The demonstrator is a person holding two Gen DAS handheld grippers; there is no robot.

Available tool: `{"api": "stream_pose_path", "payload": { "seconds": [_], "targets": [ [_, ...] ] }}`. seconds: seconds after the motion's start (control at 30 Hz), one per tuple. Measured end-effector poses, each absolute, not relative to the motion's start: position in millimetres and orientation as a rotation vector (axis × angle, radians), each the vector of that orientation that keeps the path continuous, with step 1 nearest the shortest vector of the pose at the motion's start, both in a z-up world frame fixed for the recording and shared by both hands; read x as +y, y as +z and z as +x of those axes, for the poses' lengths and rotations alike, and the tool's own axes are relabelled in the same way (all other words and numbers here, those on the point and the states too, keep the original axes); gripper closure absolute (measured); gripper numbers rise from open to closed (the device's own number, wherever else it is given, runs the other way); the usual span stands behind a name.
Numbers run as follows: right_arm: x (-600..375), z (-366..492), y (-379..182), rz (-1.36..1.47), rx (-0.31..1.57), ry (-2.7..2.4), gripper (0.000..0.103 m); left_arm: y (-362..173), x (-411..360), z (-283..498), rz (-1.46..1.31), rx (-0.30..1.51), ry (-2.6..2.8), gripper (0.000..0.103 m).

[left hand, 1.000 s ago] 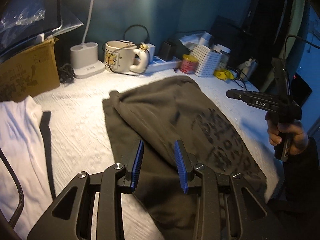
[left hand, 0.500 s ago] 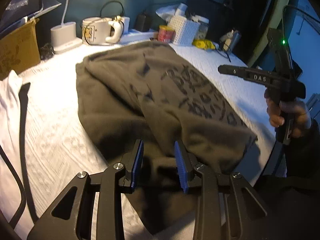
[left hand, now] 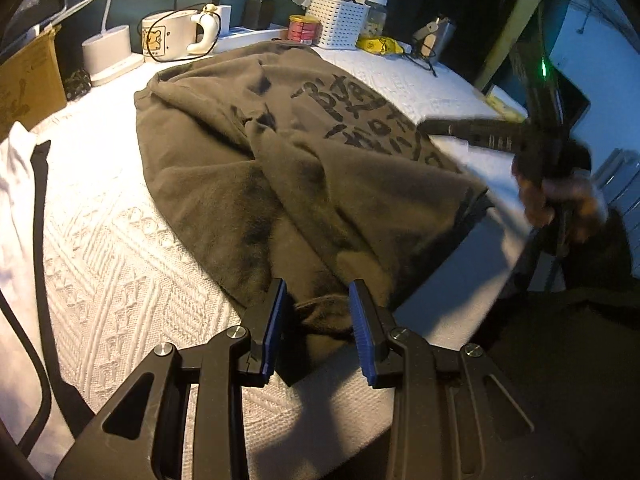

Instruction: Fold small clothes

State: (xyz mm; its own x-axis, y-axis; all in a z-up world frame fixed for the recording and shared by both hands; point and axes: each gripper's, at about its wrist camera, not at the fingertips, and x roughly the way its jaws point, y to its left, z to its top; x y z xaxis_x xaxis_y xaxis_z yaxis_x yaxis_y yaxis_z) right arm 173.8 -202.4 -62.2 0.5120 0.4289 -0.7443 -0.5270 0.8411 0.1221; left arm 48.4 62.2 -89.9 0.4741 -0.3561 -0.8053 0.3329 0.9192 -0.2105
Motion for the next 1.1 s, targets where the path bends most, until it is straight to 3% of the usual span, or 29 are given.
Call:
{"api": "stream_pose_path", "payload": {
  "seconds": [0.37,0.4,0.43,0.47,0.77,1.0,1.1],
  "targets": [
    [-222.6,152.1,-72.3,-0.1,0.854,0.563,0.084,-95.6,47.5,70.9,-0.119,1.005,-0.427,0.071],
    [-225.0,151.6,-72.2,-0.096,0.852,0.563,0.084,-95.1,45.8,68.6,-0.113,1.0,-0.44,0.076],
    [-228.2,150.3,-72.3,-0.088,0.85,0.564,0.084,-94.3,44.4,65.5,-0.111,0.988,-0.463,0.101],
    [-231.8,149.0,-72.5,-0.077,0.847,0.569,0.084,-93.5,42.3,60.7,-0.105,0.979,-0.49,0.103],
    [-239.7,134.9,-73.5,-0.06,0.831,0.58,0.084,-66.0,66.1,36.8,-0.162,0.877,-0.418,0.103],
    [-236.0,121.4,-84.0,-0.1,0.843,0.579,0.084,-69.1,87.8,36.8,-0.238,0.898,-0.371,0.103],
    [-239.0,120.0,-83.7,-0.09,0.849,0.575,0.066,-79.0,87.6,41.9,-0.285,0.946,-0.356,0.103]
  ]
}}
